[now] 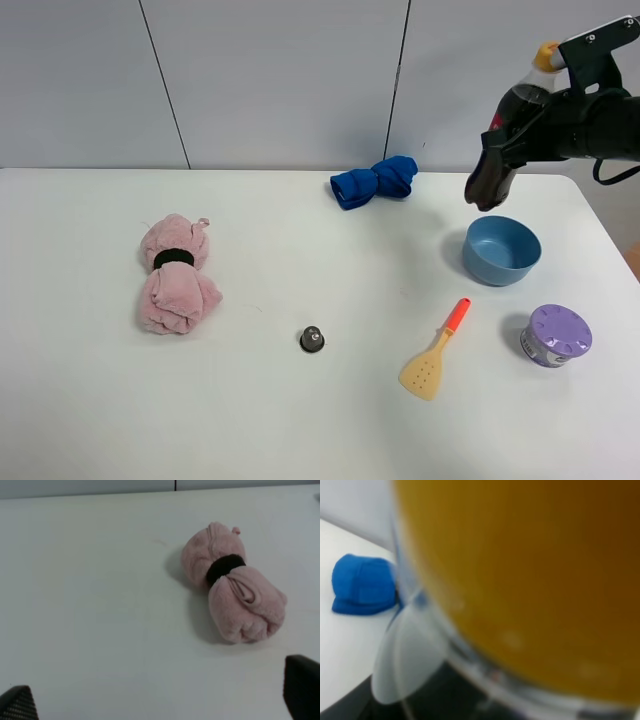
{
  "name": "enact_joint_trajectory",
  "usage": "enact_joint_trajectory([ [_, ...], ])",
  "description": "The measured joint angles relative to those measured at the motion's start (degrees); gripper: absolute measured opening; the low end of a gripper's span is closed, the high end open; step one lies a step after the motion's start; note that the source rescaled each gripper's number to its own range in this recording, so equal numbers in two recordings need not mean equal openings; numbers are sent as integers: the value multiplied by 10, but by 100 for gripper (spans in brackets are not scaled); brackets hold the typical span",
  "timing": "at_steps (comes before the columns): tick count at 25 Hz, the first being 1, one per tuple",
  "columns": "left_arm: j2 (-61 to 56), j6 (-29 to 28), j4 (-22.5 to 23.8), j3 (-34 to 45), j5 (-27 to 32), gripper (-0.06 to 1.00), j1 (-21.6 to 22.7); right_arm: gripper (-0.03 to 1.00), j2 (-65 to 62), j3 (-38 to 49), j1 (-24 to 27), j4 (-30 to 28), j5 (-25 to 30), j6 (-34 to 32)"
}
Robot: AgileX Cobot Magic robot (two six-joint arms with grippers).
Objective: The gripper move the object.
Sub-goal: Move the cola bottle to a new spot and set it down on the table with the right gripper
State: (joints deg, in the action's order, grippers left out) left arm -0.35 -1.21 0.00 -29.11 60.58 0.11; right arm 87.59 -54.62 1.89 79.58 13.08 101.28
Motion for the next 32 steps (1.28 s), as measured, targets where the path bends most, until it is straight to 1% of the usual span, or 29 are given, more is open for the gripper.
enact_joint_trajectory([
  [4,0,0,0,0,0,100,0,0,42,-32,0,0,0,-1],
  [16,0,0,0,0,0,100,0,0,131,-55,0,3,-36,25],
  [32,0,0,0,0,0,100,0,0,165,-68,0,20,-25,25],
])
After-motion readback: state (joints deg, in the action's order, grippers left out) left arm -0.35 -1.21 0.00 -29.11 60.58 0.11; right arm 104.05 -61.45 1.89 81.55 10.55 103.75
